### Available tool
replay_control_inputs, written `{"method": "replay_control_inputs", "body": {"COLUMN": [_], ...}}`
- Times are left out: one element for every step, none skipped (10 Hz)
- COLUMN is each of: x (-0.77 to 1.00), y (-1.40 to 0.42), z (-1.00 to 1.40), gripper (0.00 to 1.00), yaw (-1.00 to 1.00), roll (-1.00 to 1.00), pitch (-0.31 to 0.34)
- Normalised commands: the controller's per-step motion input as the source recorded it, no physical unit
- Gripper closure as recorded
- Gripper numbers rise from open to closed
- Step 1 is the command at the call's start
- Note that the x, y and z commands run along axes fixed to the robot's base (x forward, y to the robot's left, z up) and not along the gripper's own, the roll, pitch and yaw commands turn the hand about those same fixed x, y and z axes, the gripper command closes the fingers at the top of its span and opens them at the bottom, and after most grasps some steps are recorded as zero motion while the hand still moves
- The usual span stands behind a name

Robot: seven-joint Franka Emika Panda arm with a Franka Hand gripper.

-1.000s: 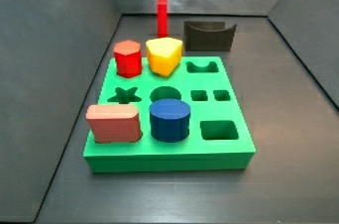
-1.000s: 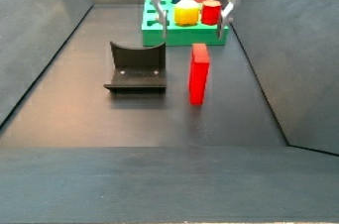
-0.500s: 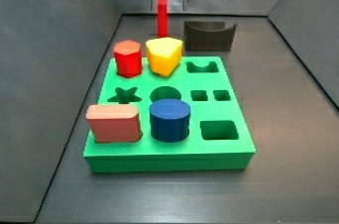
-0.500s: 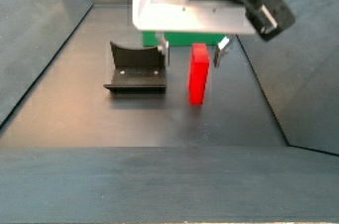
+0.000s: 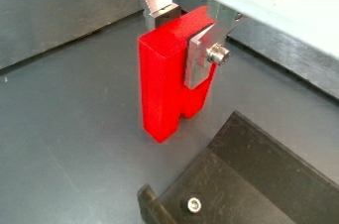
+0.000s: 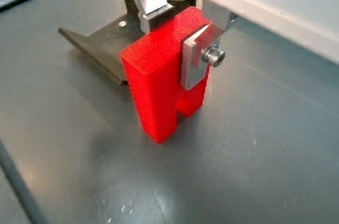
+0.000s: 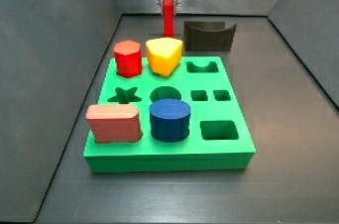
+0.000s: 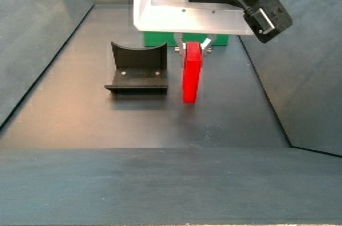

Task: Pick up the double-square object. Move up. Move to above the board. Insert the double-square object.
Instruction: Pick up the double-square object, then move up.

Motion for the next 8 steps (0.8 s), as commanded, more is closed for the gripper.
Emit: {"method": "replay_control_inputs", "body": {"x": [0.0,0.0,0.0,0.0,0.0,0.0,0.0,0.0], "y": [0.0,0.0,0.0,0.0,0.0,0.0,0.0,0.0], "z": [0.0,0.0,0.0,0.0,0.0,0.0,0.0,0.83], "gripper": [1.0,1.0,1.0,1.0,1.0,1.0,1.0,1.0], "yaw": [0.0,0.0,0.0,0.0,0.0,0.0,0.0,0.0], "roll": [0.0,0.0,0.0,0.0,0.0,0.0,0.0,0.0], "pitch": [0.0,0.0,0.0,0.0,0.0,0.0,0.0,0.0]}}
